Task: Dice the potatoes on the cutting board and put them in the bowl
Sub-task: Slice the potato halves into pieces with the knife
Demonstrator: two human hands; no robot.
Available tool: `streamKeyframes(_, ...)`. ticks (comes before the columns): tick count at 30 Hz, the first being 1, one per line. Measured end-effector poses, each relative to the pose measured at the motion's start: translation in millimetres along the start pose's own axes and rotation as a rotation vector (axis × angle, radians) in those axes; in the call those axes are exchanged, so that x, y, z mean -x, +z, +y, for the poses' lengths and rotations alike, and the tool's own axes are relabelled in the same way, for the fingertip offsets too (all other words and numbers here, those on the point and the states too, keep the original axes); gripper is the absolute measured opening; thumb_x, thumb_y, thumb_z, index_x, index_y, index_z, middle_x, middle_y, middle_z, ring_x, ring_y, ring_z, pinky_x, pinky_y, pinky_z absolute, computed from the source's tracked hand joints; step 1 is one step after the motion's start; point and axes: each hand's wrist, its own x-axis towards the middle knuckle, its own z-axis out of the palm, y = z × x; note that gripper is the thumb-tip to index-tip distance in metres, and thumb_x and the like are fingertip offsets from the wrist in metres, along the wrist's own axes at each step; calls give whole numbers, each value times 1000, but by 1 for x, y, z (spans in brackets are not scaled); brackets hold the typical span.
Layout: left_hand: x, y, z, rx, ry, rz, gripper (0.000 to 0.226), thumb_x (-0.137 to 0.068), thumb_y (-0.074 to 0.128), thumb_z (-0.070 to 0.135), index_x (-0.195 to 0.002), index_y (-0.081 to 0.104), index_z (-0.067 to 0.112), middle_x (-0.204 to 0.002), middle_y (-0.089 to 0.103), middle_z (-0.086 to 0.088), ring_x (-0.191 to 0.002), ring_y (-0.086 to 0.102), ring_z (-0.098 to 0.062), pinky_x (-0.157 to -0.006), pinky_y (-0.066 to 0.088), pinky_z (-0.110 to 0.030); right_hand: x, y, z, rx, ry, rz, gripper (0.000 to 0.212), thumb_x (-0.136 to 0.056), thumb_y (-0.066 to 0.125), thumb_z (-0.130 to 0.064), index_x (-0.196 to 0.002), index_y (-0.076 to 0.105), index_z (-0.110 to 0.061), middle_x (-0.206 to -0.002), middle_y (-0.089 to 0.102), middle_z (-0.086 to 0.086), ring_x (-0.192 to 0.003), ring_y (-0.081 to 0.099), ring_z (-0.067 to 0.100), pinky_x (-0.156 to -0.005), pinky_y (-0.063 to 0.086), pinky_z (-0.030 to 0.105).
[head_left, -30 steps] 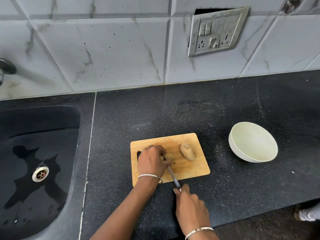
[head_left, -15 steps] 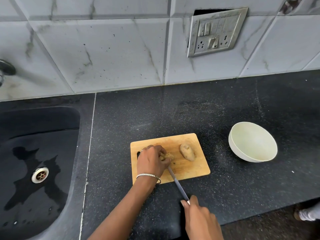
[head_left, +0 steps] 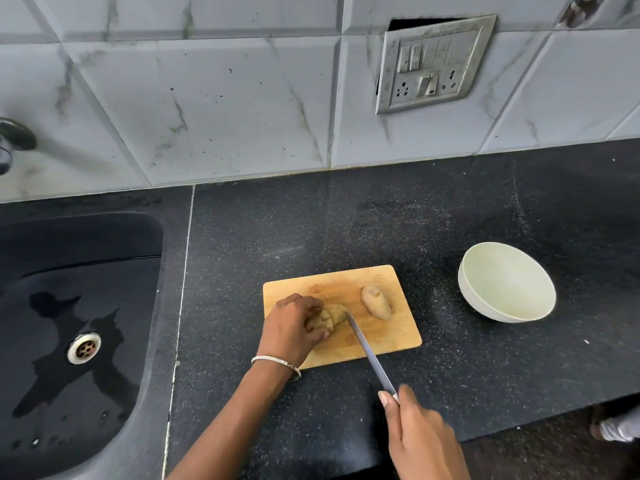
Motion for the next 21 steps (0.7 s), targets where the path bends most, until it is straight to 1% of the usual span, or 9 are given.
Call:
streamKeyframes(3, -2, 4, 2, 6, -8, 37, 41, -71, 82, 32, -110, 66, 28, -103, 66, 10, -96, 58, -12, -81, 47, -24, -9, 1, -4, -30, -44, 41, 62, -75, -13, -65, -92, 33, -28, -75, 60, -4, -69, 60, 19, -61, 47, 33)
streamKeyframes(5, -2, 5, 3, 14, -20, 53, 41, -71, 82, 32, -109, 67, 27, -103, 67, 10, -97, 59, -13, -82, 46, -24, -13, 2, -6, -57, -56, 58, 54, -83, -4, -64, -91, 34, -28, -74, 59, -4, -71, 62, 20, -58, 44, 32)
streamKeyframes(8, -2, 8, 3, 18, -23, 79, 43, -71, 82, 33, -111, 67, 28, -105, 68, 11, -99, 59, -14, -83, 46, -26, -15, 0, -12, -89, -54, 52, 37, -95, 12, -57, -91, 35, -28, -72, 56, -6, -79, 66, 20, -54, 39, 31)
streamKeyframes(12, -1, 9, 2, 52, -16, 88, 42, -71, 83, 30, -110, 67, 27, -102, 70, 10, -96, 61, -14, -83, 46, -25, -17, -1, -22, -98, -73, 33, 35, -98, 15, -55, -91, 35, -28, -77, 58, -4, -81, 65, 23, -58, 41, 33)
streamKeyframes(16, 4, 11, 0, 122, -46, 120, 38, -70, 84, 26, -102, 64, 26, -94, 70, 12, -89, 64, -7, -80, 52, -25, -18, 1, -31, -110, -95, 2, 34, -98, 15, -56, -92, 35, -28, -81, 60, -5, -81, 66, 23, -58, 43, 34)
streamKeyframes(19, 7, 12, -1, 122, -64, 133, 33, -71, 83, 26, -97, 64, 27, -90, 70, 14, -83, 65, -5, -78, 53, -26, -20, 0, -37, -59, -94, 1, 33, -99, 17, -54, -97, 36, -27, -87, 63, -3, -86, 66, 25, -59, 42, 35)
streamKeyframes(21, 8, 12, -1, 114, -69, 134, 30, -72, 82, 27, -97, 66, 28, -88, 70, 15, -82, 65, -6, -76, 53, -27, -21, -1, -39, -11, -94, 8, 36, -100, 16, -53, -104, 39, -25, -92, 65, -1, -89, 67, 26, -60, 41, 34)
